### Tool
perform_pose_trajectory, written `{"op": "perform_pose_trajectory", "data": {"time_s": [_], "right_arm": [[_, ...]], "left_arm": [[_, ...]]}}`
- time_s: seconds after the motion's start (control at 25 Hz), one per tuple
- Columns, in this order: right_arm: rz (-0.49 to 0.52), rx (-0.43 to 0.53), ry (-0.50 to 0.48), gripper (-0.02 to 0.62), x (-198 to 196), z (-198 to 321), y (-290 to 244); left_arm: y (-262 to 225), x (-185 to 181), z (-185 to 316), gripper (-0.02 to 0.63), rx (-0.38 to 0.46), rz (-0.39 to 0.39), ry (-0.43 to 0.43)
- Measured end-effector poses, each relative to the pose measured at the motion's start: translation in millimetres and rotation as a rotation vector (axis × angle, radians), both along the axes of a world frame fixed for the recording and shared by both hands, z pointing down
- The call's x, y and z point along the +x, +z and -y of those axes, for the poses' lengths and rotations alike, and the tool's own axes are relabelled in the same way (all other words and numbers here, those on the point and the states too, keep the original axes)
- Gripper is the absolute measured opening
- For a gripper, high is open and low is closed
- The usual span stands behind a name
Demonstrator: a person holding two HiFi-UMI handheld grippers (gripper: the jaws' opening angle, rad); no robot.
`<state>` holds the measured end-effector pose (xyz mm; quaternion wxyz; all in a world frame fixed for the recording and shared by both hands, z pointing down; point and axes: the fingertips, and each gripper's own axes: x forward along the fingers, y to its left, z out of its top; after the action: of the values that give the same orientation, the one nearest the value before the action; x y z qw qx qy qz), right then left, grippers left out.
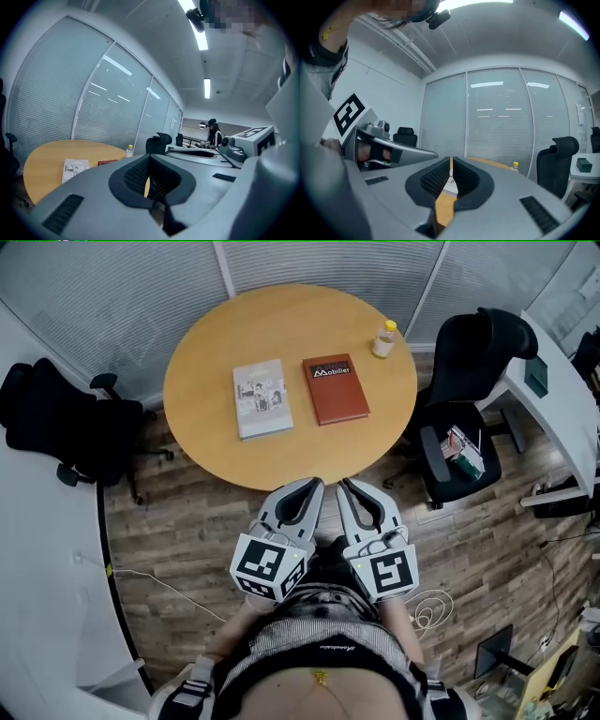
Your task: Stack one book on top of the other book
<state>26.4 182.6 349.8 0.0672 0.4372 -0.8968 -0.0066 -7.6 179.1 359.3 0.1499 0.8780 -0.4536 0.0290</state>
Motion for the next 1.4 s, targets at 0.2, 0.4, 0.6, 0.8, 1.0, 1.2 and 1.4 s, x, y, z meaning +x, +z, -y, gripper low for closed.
{"op": "perform_pose_trajectory", "data": {"time_s": [0.2,0.4,0.6,0.8,1.0,1.2,1.4], "right_arm": [[0.01,-0.005,0.017,0.032,5.7,8.0,1.7],[0.022,-0.011,0.019,0.032,15.3,26.4,4.6],[0.019,0.003,-0.001,0.032,28.2,60.6,0.4],[0.026,0.018,-0.029,0.032,35.5,100.6,-8.2],[0.032,0.029,-0.051,0.032,36.1,134.1,-12.8],[0.049,0.025,-0.058,0.032,34.1,157.9,-12.3],[0.045,0.011,-0.08,0.032,38.3,178.5,-8.6]], "left_arm": [[3.4,3.1,9.2,0.02,-0.008,0.012,0.011],[6.4,14.1,27.7,0.02,-0.014,0.017,0.016],[5.5,29.0,60.8,0.02,-0.018,0.018,0.01],[3.7,38.1,100.2,0.02,-0.022,0.039,-0.003],[2.1,36.8,130.0,0.02,-0.027,0.038,-0.03],[5.0,32.9,150.1,0.02,-0.035,0.035,-0.051],[6.4,33.4,172.3,0.02,-0.041,0.035,-0.072]]}}
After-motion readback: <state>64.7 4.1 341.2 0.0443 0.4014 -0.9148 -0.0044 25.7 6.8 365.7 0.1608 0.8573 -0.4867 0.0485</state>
